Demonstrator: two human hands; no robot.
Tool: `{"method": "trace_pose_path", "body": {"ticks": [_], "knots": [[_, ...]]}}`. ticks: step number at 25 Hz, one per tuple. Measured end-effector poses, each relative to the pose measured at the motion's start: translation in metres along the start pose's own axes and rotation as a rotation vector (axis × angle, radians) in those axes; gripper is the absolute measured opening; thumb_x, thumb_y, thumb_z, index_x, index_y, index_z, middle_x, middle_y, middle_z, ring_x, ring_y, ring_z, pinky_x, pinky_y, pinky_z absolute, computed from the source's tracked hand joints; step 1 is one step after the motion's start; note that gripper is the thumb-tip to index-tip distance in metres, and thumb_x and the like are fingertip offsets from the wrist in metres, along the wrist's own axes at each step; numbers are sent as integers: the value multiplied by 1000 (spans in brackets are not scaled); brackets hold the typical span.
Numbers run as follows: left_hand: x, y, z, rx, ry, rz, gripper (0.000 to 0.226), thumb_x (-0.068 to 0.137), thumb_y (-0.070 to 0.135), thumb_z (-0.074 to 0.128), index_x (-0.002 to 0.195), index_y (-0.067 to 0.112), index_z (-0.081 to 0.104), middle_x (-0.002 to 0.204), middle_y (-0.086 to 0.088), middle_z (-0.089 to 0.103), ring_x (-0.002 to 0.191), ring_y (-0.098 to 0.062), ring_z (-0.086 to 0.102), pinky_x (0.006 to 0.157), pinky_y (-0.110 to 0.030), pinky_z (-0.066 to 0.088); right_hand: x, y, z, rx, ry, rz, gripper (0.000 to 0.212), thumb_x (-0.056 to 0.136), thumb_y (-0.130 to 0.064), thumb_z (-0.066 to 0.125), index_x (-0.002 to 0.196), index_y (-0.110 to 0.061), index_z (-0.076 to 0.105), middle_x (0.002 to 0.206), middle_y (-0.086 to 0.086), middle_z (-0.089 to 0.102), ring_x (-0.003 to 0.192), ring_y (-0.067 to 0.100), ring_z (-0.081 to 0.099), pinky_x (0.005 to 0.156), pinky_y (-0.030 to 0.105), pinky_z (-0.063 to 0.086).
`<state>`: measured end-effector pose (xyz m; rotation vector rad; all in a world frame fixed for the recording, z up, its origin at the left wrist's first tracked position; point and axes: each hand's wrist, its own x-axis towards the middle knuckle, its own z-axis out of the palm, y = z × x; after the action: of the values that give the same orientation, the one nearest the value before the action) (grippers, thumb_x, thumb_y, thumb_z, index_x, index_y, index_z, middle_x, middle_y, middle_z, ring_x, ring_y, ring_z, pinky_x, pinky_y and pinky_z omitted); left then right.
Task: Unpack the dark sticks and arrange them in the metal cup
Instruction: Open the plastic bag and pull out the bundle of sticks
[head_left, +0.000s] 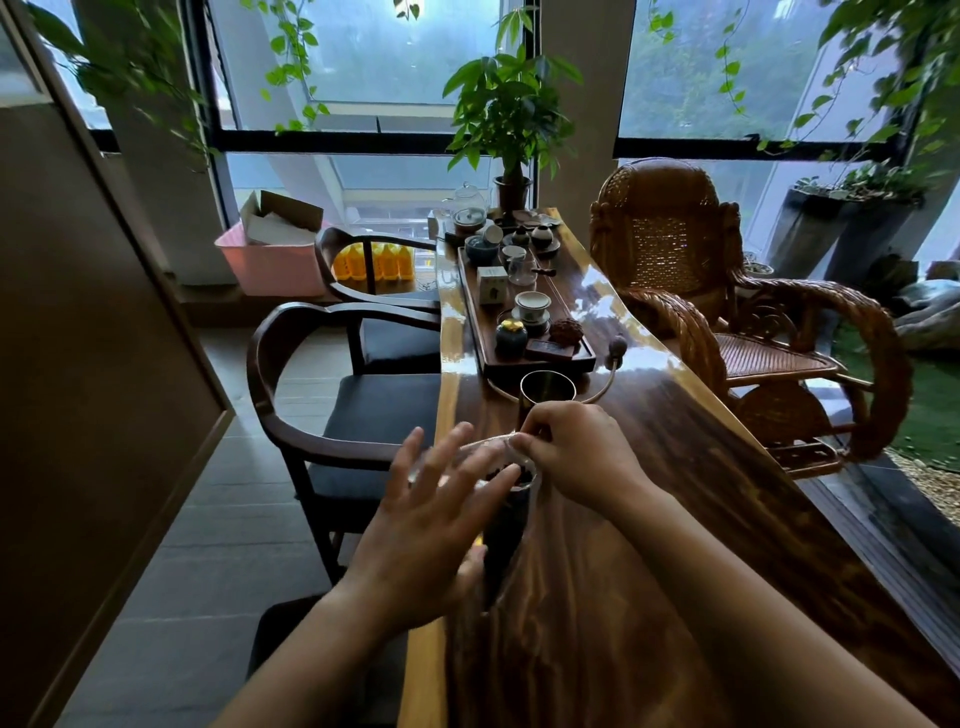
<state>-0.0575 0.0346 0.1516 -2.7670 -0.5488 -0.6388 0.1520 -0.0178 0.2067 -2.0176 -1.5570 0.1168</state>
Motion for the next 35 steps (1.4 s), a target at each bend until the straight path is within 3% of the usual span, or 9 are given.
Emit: {"method": "trace_pose_path", "body": {"ticks": [2, 5, 13, 17, 19, 21, 24, 30, 35], "knots": [[11, -1, -2, 122, -88, 40, 48, 82, 38, 69, 126, 22, 63, 122, -3, 70, 129, -31, 56, 113, -56, 23, 0, 0, 0, -18, 10, -21, 14, 89, -37, 71, 83, -24, 74, 71, -11, 68, 66, 1, 62, 58, 20, 45], [11, -5, -5, 69, -93, 56, 8, 86, 26, 63, 89, 28, 69, 89, 7, 73, 108, -24, 65, 103, -50, 30, 0, 11, -5, -122, 111, 12, 20, 89, -35, 69, 73, -24, 66, 60, -13, 59, 57, 2, 58, 55, 25, 50], [23, 4, -23, -12, -278, -53, 12, 78, 16, 70, 83, 26, 75, 133, -28, 62, 130, -44, 53, 86, -50, 57, -11, 22, -5, -132, 125, 26, 14, 88, -41, 69, 83, -28, 68, 67, -13, 63, 60, 2, 59, 54, 21, 46], [21, -3, -15, -50, -435, -120, 12, 94, 26, 63, 101, 26, 72, 153, -27, 42, 148, -36, 30, 105, -45, 48, -33, 20, -15, 63, 92, -178, 32, 88, -47, 68, 115, -30, 65, 111, -17, 61, 82, 1, 63, 71, 23, 55], [18, -6, -12, -49, -458, -116, 13, 95, 28, 62, 104, 26, 72, 154, -26, 41, 148, -35, 29, 105, -45, 48, -44, 14, -20, 87, -95, -332, 44, 86, -51, 65, 128, -38, 60, 133, -24, 54, 101, -1, 64, 80, 23, 55], [17, -6, -13, -65, -414, -106, 9, 91, 26, 68, 97, 25, 74, 146, -27, 50, 141, -38, 40, 94, -47, 55, -47, 11, -16, -57, -298, -385, 47, 86, -53, 59, 132, -45, 57, 140, -26, 52, 115, -1, 60, 85, 24, 52], [11, -11, -12, -103, -307, -133, 6, 88, 24, 72, 94, 27, 72, 135, -20, 62, 127, -35, 55, 78, -44, 60, -42, 11, -13, -173, -238, -363, 19, 95, -40, 60, 107, -34, 73, 109, -15, 71, 100, 12, 68, 75, 34, 53], [-1, -15, -4, -324, -209, -312, 20, 97, 35, 59, 114, 31, 69, 139, -5, 60, 133, -25, 50, 92, -41, 54, -34, -1, -19, -117, -48, -498, 20, 94, -34, 58, 94, -26, 75, 89, -11, 71, 75, 12, 67, 59, 33, 56], [-5, -17, -9, -435, 177, -337, 39, 87, 30, 66, 126, 24, 64, 132, 3, 60, 124, -14, 54, 95, -27, 47, -21, 2, -30, -73, -31, -459, 5, 91, -21, 72, 94, -21, 77, 89, -7, 72, 74, 10, 66, 64, 28, 55]]}}
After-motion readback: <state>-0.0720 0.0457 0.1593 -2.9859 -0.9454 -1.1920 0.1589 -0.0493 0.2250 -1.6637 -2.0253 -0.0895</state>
